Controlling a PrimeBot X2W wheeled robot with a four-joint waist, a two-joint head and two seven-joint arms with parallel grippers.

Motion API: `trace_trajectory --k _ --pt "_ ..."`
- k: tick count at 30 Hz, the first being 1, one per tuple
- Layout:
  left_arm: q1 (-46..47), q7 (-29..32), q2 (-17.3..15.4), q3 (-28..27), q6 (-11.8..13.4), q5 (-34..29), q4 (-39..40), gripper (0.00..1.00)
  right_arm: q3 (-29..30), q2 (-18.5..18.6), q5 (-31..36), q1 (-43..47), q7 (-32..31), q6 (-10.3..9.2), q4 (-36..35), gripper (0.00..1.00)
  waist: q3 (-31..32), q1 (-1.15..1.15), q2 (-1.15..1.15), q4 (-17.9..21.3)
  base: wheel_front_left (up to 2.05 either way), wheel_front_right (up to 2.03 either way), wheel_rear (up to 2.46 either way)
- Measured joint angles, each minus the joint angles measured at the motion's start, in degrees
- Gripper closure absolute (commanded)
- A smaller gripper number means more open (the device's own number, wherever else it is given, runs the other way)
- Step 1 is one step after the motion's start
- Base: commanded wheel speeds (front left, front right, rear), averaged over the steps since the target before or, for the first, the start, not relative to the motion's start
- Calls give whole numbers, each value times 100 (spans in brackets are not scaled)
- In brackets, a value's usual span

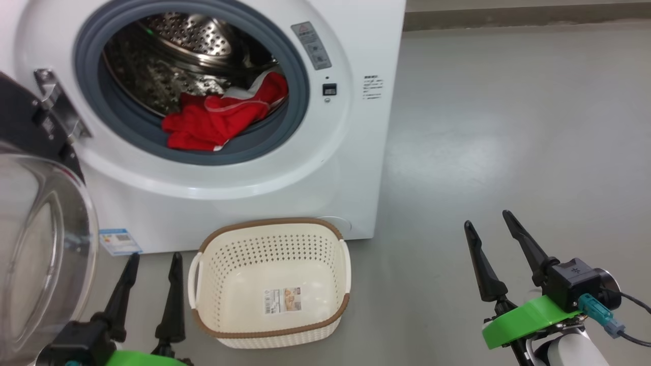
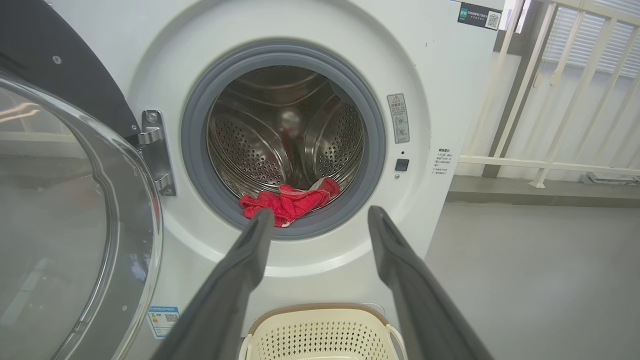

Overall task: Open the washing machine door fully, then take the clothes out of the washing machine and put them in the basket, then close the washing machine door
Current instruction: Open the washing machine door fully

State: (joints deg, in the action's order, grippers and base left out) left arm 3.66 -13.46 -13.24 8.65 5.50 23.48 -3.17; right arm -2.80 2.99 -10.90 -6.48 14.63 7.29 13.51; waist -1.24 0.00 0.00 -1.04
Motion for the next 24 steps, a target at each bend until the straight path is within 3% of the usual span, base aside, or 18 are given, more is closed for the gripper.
trace_trajectory --k 9,24 --pt "-460 -76 -38 -225 -4 -15 24 0 -74 -5 44 249 0 0 -182 0 188 0 0 351 0 0 0" --pt "-810 -83 21 -394 4 -69 32 0 -120 -10 85 528 0 0 -421 0 312 0 0 419 0 0 0"
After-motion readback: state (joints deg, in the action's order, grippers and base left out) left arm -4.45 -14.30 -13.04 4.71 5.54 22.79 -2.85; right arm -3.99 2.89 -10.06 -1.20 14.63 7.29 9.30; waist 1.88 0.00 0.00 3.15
